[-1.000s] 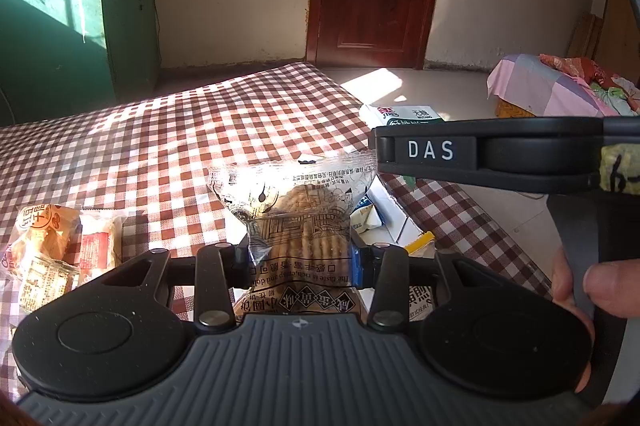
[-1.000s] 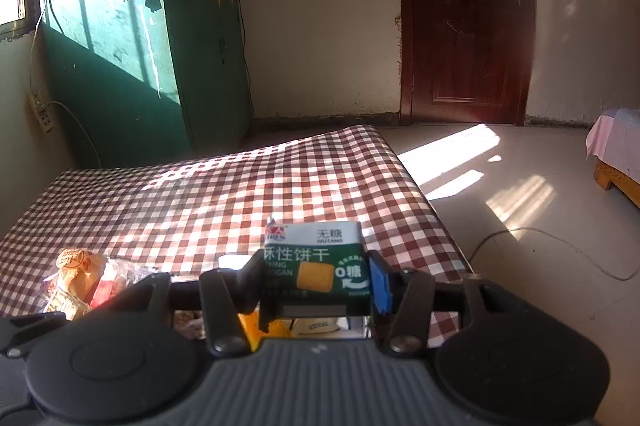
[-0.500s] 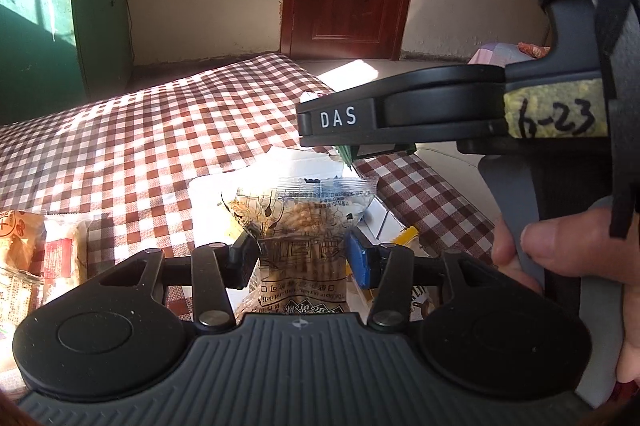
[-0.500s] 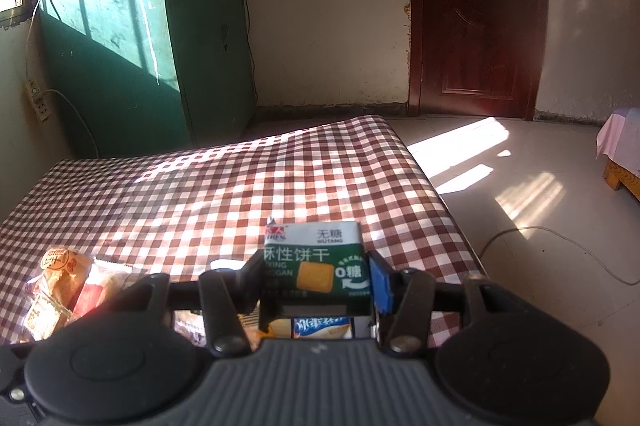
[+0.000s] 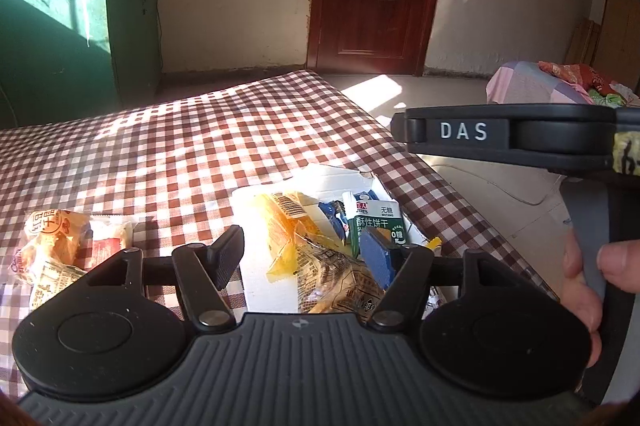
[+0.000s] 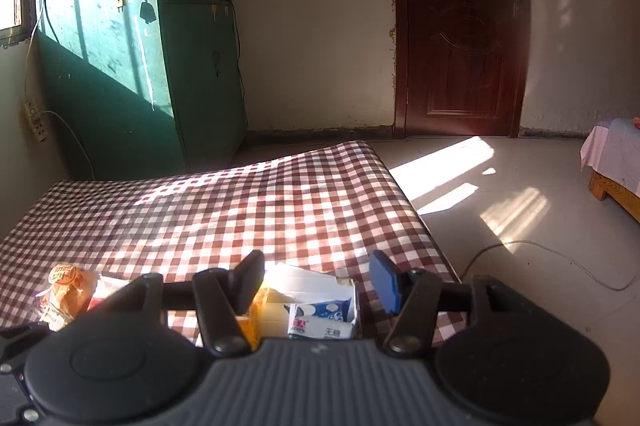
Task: Organize snacks
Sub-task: 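Open both grippers to drop the cookie bag and biscuit box onto the tray, then move both grippers back over the remaining snack pile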
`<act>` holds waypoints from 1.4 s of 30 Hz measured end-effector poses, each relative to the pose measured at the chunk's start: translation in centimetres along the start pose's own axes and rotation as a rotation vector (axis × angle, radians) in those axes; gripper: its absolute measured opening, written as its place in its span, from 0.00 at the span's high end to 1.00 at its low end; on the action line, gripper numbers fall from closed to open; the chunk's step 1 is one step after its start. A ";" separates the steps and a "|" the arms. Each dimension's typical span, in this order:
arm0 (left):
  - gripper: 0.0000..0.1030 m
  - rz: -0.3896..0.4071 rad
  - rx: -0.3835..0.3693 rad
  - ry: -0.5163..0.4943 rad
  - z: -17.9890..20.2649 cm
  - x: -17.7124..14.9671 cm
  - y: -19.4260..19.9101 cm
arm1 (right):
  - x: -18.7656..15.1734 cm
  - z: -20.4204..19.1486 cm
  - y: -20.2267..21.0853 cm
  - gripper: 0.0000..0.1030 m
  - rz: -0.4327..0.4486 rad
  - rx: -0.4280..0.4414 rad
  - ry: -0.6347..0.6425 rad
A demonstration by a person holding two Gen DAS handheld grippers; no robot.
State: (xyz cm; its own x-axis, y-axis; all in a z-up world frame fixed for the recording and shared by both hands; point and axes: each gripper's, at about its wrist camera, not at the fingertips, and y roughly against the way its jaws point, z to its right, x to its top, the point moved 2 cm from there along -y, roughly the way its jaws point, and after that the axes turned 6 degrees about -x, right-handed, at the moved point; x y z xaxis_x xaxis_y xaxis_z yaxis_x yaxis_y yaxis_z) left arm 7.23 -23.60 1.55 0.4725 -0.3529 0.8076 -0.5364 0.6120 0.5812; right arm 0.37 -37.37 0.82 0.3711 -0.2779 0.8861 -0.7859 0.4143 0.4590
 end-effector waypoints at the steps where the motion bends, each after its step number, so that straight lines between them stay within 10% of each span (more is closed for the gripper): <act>1: 0.19 0.002 0.017 0.007 -0.4 0.0 0.3 | 0.0 0.0 0.4 0.43 0.004 -0.008 0.005; 42: 0.12 0.065 0.292 0.222 -12.8 -3.1 11.6 | -2.2 -12.3 6.0 0.33 0.017 0.176 0.138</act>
State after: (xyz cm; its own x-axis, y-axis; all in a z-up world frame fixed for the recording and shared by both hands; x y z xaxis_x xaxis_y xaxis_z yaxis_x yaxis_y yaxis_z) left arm 8.52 -6.37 4.50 0.5539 -0.1379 0.8211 -0.7320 0.3893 0.5591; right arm 0.93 -23.60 2.40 0.4120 -0.1457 0.8995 -0.8624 0.2564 0.4366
